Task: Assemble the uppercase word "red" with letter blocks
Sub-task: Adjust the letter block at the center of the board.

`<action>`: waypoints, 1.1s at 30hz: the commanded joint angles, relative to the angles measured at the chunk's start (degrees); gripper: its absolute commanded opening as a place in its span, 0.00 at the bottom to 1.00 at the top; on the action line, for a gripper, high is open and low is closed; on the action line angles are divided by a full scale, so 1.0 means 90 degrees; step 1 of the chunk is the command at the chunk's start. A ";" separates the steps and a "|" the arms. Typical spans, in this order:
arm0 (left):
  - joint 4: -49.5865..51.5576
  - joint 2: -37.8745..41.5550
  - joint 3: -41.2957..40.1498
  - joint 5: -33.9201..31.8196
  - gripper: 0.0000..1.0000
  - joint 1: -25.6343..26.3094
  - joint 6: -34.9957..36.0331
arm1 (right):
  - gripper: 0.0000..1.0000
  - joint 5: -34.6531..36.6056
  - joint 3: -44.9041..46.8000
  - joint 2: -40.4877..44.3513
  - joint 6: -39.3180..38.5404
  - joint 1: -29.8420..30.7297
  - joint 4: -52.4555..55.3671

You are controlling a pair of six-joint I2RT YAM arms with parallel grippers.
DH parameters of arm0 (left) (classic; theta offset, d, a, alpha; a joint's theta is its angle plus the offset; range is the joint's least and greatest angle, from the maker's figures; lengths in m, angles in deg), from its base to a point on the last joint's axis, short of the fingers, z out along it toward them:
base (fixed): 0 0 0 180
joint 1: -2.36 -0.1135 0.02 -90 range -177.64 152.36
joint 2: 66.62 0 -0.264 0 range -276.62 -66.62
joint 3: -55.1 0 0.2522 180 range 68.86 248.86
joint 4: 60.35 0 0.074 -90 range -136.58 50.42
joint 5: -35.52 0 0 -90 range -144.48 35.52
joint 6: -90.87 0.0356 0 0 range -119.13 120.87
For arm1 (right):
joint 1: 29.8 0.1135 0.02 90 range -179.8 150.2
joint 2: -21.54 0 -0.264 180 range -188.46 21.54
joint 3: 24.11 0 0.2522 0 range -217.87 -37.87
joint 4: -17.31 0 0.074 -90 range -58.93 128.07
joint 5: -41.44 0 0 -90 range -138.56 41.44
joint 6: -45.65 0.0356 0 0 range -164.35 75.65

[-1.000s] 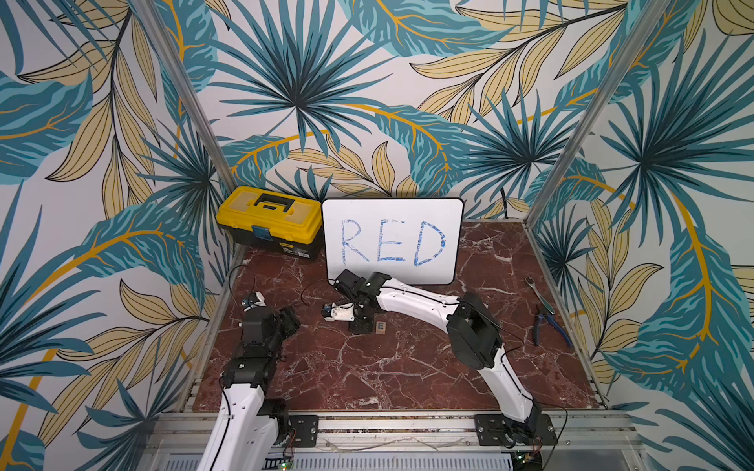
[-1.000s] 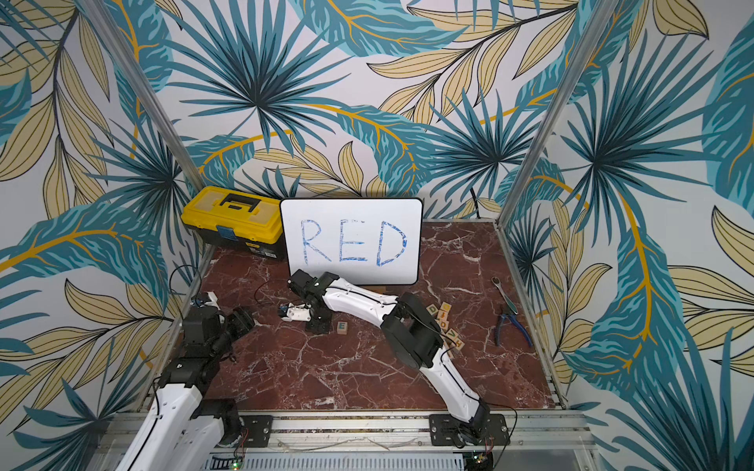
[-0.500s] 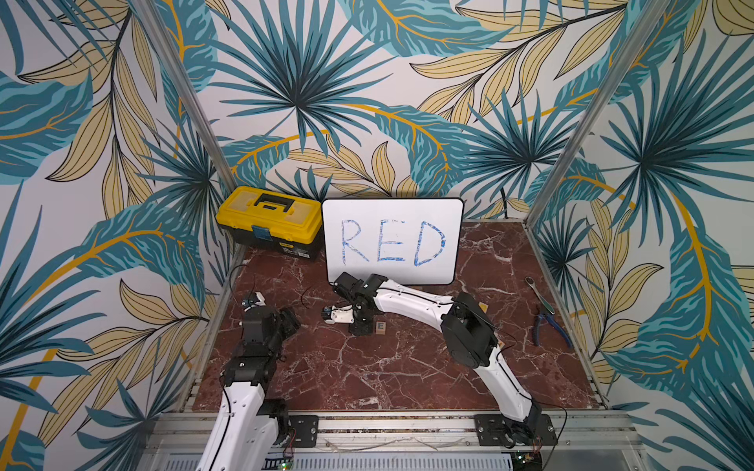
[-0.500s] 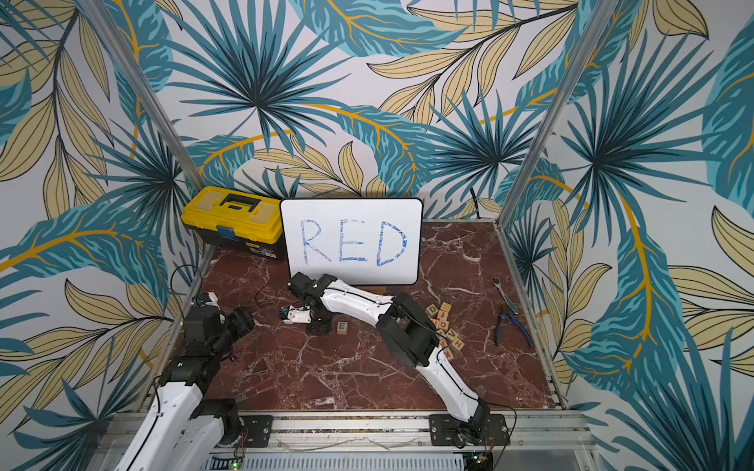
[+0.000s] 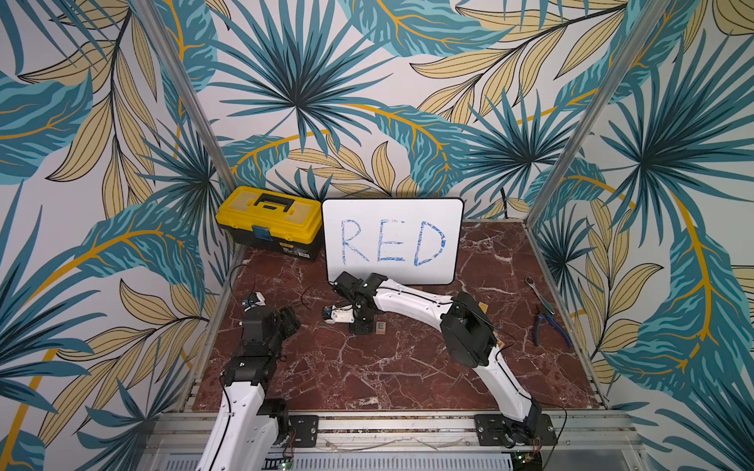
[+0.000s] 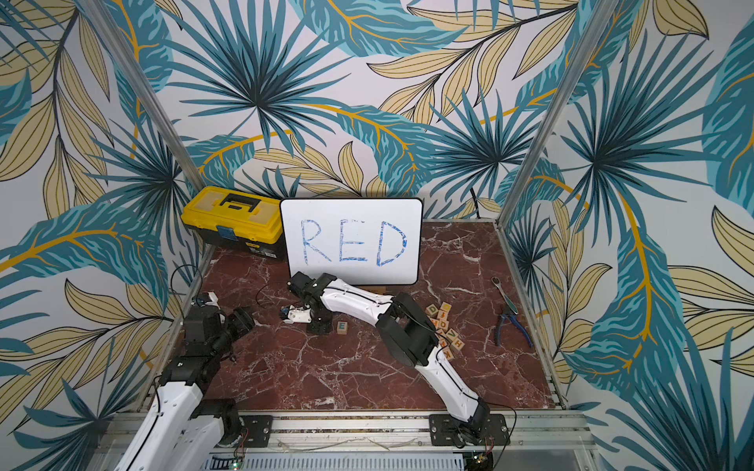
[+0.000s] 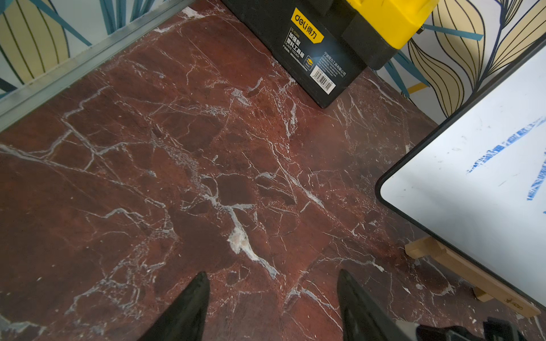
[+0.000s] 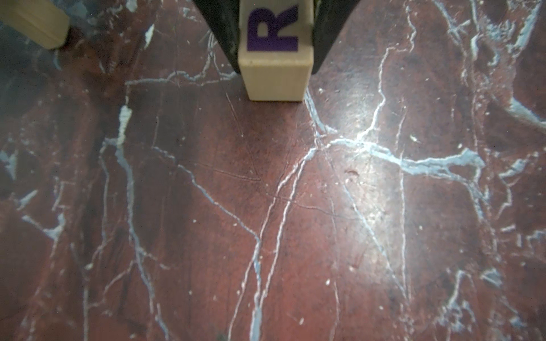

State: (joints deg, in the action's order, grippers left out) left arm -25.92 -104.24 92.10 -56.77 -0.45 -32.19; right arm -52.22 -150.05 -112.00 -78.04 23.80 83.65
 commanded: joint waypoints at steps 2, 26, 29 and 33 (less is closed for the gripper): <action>0.0023 0.0024 -0.0044 0.0049 0.69 -0.0069 0.0001 | 0.34 -0.0013 -0.0114 -0.0073 -0.0051 -0.0017 0.0185; -0.0002 -0.0006 -0.0034 0.0073 0.69 -0.0068 0.0023 | 0.37 0.0053 0.0140 -0.0056 -0.0027 -0.0040 0.0115; 0.0008 -0.0008 -0.0034 0.0069 0.69 -0.0062 0.0031 | 0.39 0.0065 0.0150 -0.0037 -0.0020 -0.0048 0.0107; 0.0008 -0.0006 -0.0029 0.0066 0.69 -0.0070 0.0031 | 0.40 0.0074 0.0168 -0.0010 -0.0021 -0.0045 0.0099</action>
State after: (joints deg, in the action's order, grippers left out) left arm -25.92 -104.29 92.10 -56.57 -0.47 -32.16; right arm -51.94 -149.81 -111.98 -78.04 23.43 83.62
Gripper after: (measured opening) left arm 0.693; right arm 0.397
